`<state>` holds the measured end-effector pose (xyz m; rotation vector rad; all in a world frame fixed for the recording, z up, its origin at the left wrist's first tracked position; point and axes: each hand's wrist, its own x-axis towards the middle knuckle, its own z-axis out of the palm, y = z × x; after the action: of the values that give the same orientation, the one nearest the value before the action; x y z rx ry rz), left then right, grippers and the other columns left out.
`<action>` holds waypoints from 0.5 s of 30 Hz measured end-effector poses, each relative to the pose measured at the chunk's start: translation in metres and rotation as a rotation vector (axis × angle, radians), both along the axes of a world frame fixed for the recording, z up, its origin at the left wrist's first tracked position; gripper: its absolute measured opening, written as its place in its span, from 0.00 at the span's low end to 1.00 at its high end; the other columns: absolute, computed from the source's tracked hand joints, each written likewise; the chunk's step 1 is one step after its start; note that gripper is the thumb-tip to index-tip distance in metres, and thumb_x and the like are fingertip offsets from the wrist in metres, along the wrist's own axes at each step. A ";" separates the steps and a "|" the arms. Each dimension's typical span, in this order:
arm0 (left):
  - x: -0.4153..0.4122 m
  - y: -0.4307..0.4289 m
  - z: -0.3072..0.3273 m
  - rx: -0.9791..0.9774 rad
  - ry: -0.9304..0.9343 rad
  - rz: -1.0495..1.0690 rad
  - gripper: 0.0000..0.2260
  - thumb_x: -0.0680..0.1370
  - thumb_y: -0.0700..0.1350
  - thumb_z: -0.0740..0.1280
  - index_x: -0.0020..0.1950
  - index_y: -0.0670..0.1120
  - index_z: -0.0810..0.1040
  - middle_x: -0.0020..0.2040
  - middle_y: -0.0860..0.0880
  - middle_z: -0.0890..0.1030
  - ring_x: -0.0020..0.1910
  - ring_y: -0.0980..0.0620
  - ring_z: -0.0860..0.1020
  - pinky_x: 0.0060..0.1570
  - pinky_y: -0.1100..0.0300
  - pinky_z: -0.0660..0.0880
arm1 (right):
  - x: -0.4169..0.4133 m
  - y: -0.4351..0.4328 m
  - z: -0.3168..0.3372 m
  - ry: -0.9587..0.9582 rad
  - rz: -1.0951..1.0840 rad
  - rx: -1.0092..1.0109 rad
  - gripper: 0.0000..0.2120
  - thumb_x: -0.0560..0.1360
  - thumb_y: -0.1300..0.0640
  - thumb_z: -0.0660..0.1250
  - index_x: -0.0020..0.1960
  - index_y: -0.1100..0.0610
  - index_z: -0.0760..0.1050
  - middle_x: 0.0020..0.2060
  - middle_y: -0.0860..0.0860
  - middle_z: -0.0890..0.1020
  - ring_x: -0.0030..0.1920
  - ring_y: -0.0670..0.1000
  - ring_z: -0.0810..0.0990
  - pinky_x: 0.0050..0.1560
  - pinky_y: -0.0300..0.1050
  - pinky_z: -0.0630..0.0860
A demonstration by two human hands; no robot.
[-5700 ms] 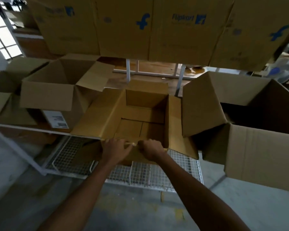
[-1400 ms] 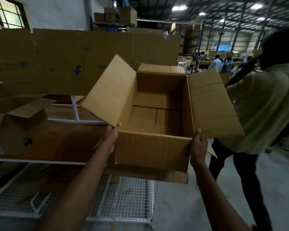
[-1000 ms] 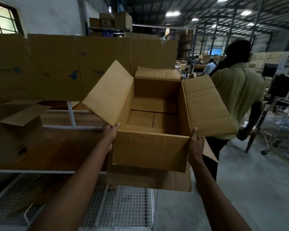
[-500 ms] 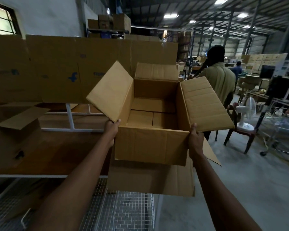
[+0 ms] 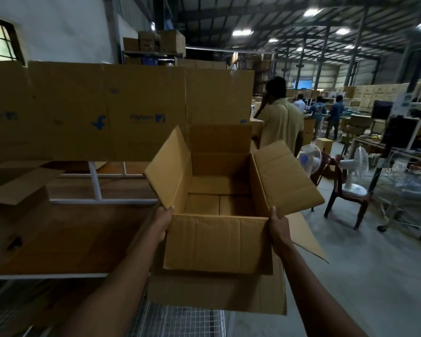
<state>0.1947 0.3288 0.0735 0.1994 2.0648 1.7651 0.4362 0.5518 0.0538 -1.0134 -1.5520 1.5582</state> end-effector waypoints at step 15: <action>0.037 0.022 -0.056 0.104 0.272 0.586 0.41 0.79 0.36 0.66 0.85 0.45 0.45 0.82 0.36 0.56 0.79 0.37 0.62 0.77 0.45 0.60 | -0.012 0.002 -0.023 -0.148 -0.176 0.123 0.17 0.85 0.50 0.59 0.43 0.60 0.74 0.37 0.53 0.77 0.43 0.57 0.78 0.37 0.44 0.69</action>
<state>0.2319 0.3503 0.0174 -0.1679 2.3938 2.2934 0.4238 0.5536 0.0310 -1.1830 -1.5901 1.2765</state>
